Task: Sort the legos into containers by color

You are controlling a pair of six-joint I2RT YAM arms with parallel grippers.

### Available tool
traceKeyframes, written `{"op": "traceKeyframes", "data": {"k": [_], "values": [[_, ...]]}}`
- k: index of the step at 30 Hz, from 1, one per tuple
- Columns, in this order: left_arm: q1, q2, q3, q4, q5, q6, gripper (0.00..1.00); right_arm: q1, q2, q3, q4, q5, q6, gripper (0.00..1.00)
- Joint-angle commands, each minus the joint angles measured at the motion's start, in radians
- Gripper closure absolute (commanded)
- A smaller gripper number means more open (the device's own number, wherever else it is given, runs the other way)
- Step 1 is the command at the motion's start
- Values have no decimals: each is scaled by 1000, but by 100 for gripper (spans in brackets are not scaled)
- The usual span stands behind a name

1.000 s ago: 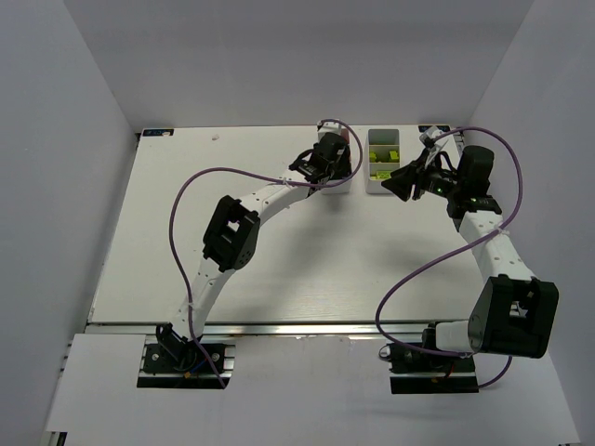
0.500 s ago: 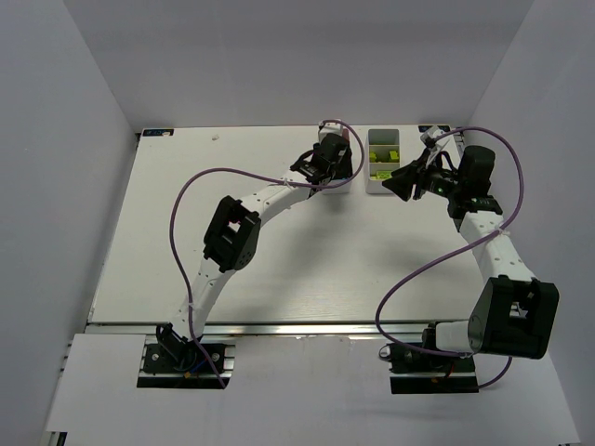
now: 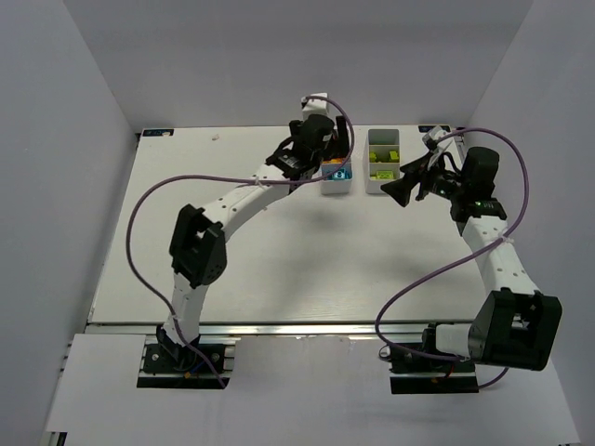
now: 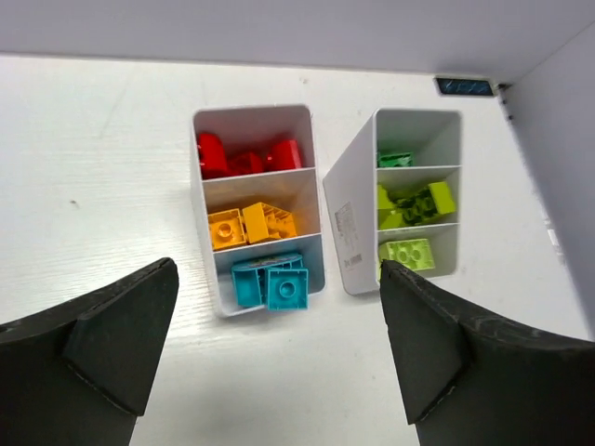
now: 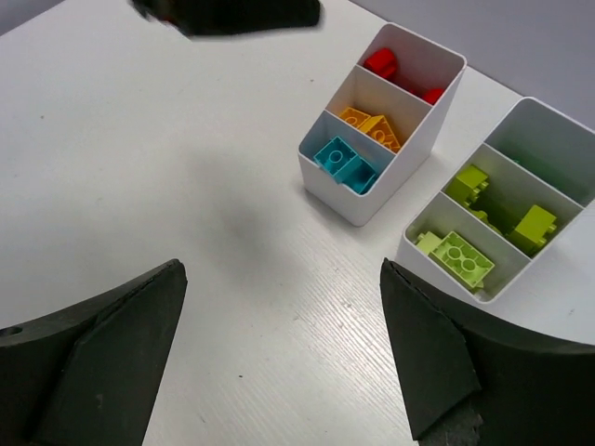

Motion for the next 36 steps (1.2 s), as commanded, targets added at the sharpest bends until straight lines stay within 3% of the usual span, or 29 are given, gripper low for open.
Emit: {"op": "traceKeyframes", "data": {"k": [1,8,14,21,28,36], "values": [[-6,-205,-106,18,-12,32,2,-4,-54,9,-31,61,-47,11],[-4,-621,-695,99,41,-17,2,-4,-120,37,-162,274,-73,11],[-4,-942,-988,134,132,-85,2,-4,-137,107,-290,330,-46,11],[-4,-1190,-1098,72,97,-96,2,-4,-183,94,-340,460,46,11],[-4,-1233,-1090,1,127,-93,2,-4,-255,66,-393,589,57,11],[-4,-1285,-1093,-36,146,-114,2,-4,-318,12,-433,637,53,11]]}}
